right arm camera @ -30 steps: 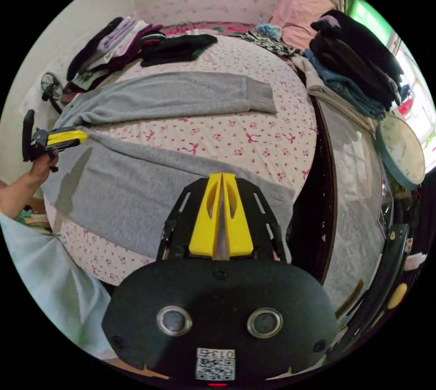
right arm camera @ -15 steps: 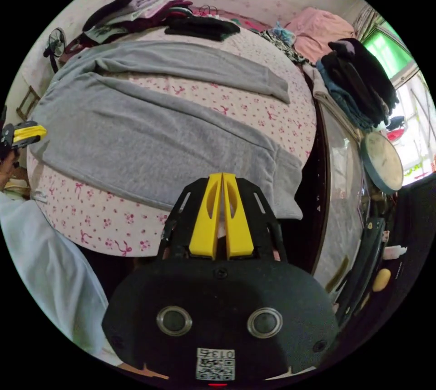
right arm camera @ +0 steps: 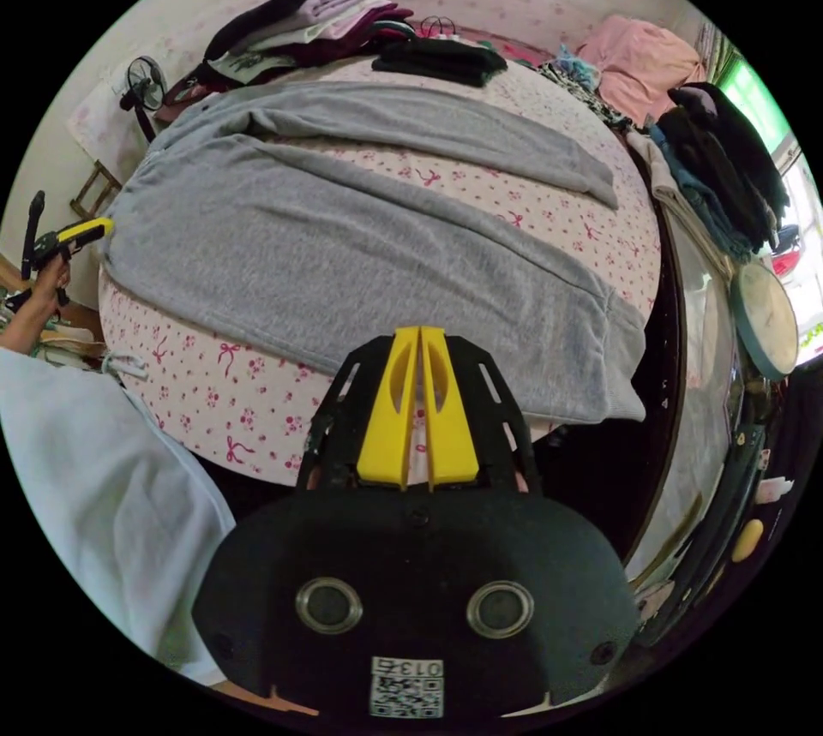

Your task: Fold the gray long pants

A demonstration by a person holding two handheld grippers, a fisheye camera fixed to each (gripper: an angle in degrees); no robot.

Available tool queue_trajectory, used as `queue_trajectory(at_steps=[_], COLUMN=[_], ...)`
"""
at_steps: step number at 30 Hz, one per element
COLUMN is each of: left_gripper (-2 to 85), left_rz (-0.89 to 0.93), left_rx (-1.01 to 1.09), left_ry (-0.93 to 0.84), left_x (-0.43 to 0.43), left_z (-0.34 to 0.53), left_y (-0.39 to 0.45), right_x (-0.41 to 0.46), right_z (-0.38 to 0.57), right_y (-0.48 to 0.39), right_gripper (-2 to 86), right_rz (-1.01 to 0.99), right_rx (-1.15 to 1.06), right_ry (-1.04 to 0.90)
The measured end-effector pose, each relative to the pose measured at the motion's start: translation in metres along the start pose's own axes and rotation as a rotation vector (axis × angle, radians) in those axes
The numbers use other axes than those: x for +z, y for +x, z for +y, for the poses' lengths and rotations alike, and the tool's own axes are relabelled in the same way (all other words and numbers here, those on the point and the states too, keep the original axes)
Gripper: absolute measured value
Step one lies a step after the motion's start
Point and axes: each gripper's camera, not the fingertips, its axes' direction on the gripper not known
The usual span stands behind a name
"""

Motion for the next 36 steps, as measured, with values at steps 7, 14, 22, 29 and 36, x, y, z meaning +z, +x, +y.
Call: queue_trajectory(at_steps=[7,14,22,29,36], left_gripper=[-0.3,-0.3,0.2,7.0,9.0], left_rz=[-0.011,0.021,-0.048,-0.128,-0.114], left_rx=[-0.092,-0.209,-0.025,0.208,0.496], left_ry=[-0.137,0.02,-0.02,-0.062,-0.287], left_x=[0.032,-0.015,0.007,0.058,0.107], left_z=[0.014,-0.005,-0.165,-0.33,-0.395], left_y=[-0.063,-0.099,-0.111,-0.109,-0.102], right_x=[0.016,0.005,0.0,0.039,0.074], right_z=[-0.013,-0.035,-0.137,-0.273,-0.383], right_y=[0.006,0.041,0.102,0.152,0.177], right_gripper=[0.2,0.0,0.6,5.2,8.1], right_rz=[0.105,0.013,-0.097,-0.095,-0.024], right_rx=[0.03,0.095,0.047,-0.036,-0.237], right_ry=[-0.046,-0.009,0.116,0.085,-0.083])
